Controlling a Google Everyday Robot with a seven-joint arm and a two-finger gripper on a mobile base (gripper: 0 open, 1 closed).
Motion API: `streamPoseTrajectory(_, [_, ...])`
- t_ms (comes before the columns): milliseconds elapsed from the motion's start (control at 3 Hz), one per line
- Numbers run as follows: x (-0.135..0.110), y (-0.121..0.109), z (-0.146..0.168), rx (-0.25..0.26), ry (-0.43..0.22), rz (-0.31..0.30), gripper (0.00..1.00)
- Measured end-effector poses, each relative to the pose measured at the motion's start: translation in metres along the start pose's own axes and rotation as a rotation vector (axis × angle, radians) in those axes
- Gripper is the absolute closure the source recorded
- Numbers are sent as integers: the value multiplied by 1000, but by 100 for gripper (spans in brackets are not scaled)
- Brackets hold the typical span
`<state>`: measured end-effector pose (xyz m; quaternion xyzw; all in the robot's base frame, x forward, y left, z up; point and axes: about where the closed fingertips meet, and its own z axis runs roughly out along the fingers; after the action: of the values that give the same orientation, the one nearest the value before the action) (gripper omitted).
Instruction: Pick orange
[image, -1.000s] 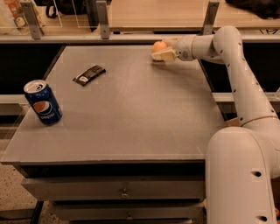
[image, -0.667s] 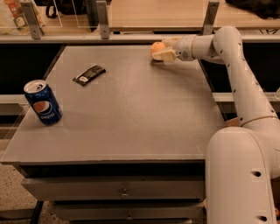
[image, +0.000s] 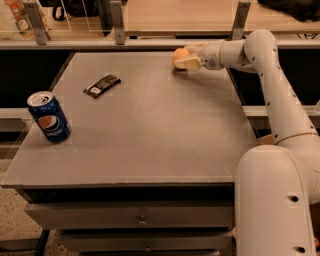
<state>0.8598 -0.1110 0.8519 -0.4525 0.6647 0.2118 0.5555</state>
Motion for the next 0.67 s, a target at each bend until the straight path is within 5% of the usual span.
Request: streamPoseTrajectory(667, [-26,6,-25,-16,-56,-44,80])
